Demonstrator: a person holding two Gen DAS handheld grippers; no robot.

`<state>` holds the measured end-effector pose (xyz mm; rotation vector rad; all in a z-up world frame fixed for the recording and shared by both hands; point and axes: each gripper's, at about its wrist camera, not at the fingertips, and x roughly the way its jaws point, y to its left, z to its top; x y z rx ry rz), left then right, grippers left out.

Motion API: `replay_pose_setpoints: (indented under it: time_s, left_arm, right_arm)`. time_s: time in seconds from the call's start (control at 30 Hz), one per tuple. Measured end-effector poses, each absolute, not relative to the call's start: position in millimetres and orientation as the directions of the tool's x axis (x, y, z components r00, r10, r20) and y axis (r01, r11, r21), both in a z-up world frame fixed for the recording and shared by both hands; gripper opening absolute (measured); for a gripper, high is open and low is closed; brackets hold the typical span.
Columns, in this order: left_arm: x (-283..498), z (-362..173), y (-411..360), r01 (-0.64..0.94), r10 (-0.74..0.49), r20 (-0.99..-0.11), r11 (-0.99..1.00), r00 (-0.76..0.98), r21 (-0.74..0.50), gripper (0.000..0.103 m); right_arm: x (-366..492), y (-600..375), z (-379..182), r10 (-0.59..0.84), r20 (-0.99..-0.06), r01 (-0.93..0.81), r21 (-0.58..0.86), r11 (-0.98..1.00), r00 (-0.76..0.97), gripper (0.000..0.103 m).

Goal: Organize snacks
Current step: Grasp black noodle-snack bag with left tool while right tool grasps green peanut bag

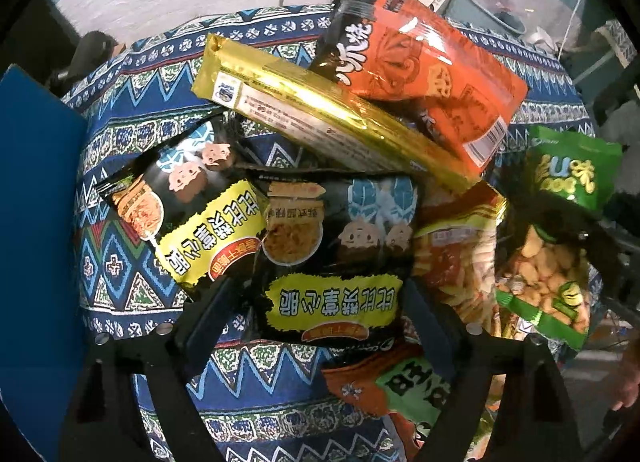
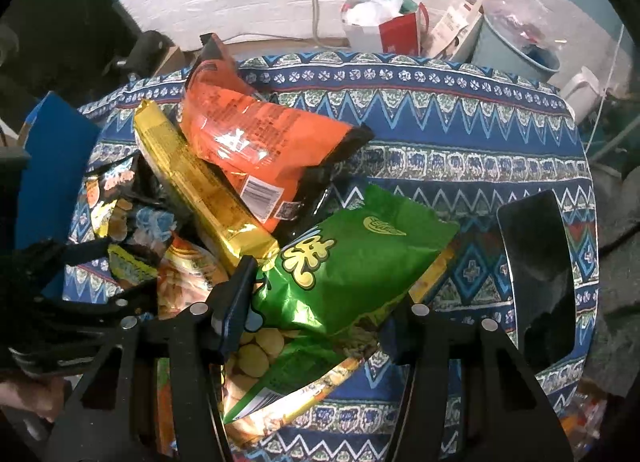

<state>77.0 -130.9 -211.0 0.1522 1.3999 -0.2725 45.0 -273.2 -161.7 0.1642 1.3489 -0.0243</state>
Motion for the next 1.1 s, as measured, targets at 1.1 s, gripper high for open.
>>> replay_pose_setpoints:
  time_s: [1.1]
  left_arm:
    - [50.4,-136.8,-98.5,0.305,-0.128,-0.918,0.952,0.375,-0.008,0.058]
  right_arm:
    - [36.5,-251.8,-99.5,0.023,-0.934,0.047,0.042,0.998,0.357,0.053]
